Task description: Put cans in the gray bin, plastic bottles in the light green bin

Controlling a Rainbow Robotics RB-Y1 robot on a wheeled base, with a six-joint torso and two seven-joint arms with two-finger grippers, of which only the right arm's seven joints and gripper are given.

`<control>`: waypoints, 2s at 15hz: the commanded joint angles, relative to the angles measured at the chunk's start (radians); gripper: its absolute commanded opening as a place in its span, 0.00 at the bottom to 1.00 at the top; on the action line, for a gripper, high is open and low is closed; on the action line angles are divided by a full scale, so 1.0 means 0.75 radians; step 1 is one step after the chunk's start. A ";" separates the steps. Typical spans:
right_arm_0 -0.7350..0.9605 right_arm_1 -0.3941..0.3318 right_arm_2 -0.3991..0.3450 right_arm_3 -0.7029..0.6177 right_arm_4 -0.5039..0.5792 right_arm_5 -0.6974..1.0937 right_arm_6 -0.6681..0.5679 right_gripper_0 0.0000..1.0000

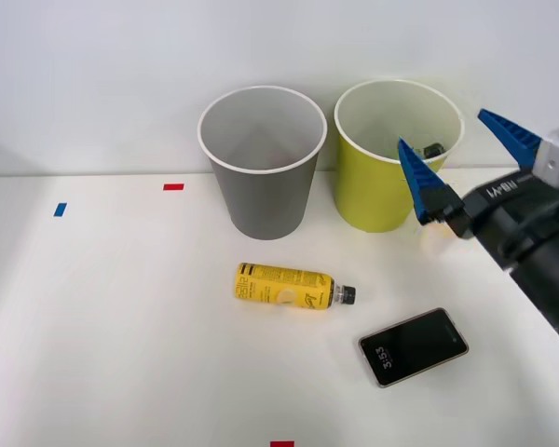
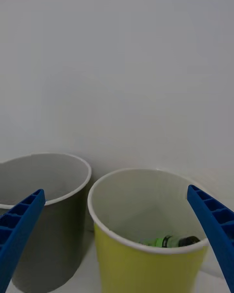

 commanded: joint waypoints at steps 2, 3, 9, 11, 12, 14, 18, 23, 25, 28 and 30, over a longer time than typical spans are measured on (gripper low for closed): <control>0.348 0.006 0.033 -0.038 0.010 -0.331 0.000 1.00; 0.415 0.022 0.046 -0.038 0.014 -0.372 0.002 1.00; 0.546 0.204 0.197 0.174 0.032 -0.669 0.016 1.00; 0.532 0.249 0.236 0.307 0.124 -0.787 0.018 1.00; 0.530 0.276 0.240 0.358 0.149 -0.812 0.014 1.00; 0.516 0.337 0.246 0.448 0.192 -0.849 0.014 1.00; 0.536 0.501 0.240 0.612 0.323 -0.908 0.012 1.00; 0.534 0.531 0.234 0.745 0.409 -0.994 0.010 1.00; 0.548 0.578 0.211 0.745 0.558 -0.994 -0.076 1.00; 0.567 0.662 0.162 0.745 0.826 -1.000 -0.338 1.00; 0.583 0.658 0.162 0.745 0.883 -1.039 -0.397 1.00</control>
